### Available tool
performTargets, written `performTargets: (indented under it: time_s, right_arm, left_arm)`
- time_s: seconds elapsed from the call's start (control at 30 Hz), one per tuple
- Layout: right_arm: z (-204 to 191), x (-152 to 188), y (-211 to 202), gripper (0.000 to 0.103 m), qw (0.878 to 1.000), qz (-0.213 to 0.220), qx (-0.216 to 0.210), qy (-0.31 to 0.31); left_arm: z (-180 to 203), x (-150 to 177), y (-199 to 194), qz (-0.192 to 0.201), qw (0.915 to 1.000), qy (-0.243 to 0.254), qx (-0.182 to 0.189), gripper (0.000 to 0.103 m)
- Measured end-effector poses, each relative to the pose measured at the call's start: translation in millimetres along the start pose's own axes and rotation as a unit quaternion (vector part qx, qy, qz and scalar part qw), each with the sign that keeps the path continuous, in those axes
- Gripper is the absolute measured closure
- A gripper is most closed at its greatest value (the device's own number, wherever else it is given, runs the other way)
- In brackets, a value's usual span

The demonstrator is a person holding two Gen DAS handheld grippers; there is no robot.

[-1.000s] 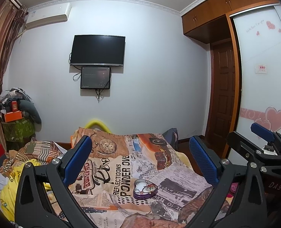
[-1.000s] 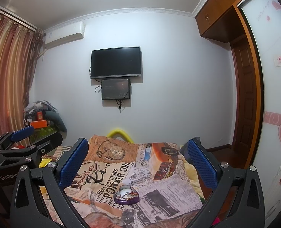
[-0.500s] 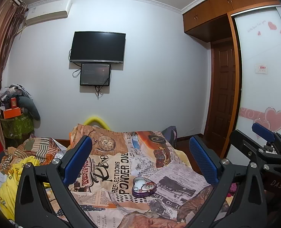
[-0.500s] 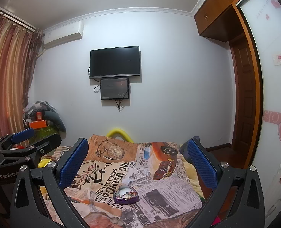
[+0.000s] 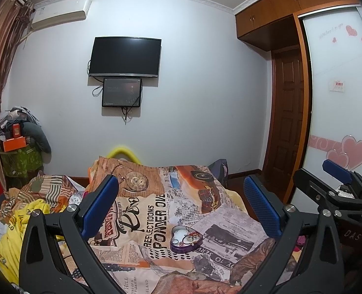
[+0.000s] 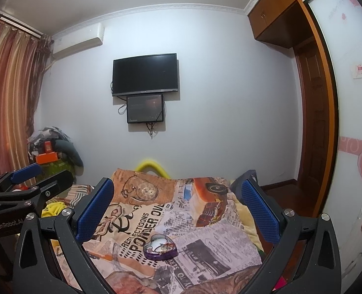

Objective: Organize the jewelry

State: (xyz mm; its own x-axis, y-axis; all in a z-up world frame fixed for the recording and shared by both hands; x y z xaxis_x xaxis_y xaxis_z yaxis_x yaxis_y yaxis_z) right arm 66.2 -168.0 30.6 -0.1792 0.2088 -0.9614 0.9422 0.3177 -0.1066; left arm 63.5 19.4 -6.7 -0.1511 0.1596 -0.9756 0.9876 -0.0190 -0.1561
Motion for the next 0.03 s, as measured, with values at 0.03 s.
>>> performTargets:
  time_s: [0.03]
  right_arm:
    - [0.1,0.6,1.2,0.000,1.000,-0.002,0.000,0.001]
  left_arm:
    - [-0.2,0.8,2.7,-0.003,1.0000,0.000,0.000,0.001]
Point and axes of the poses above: each gripper's, at about its wrist camera, not at the fingertips, and y roughly the way its jaws point, z to its right, x to its underside, the point moved 4 cm from there along y, roughly the way its jaws point, and after that the axes turned 12 degrees about y, right-handed, at the moved point
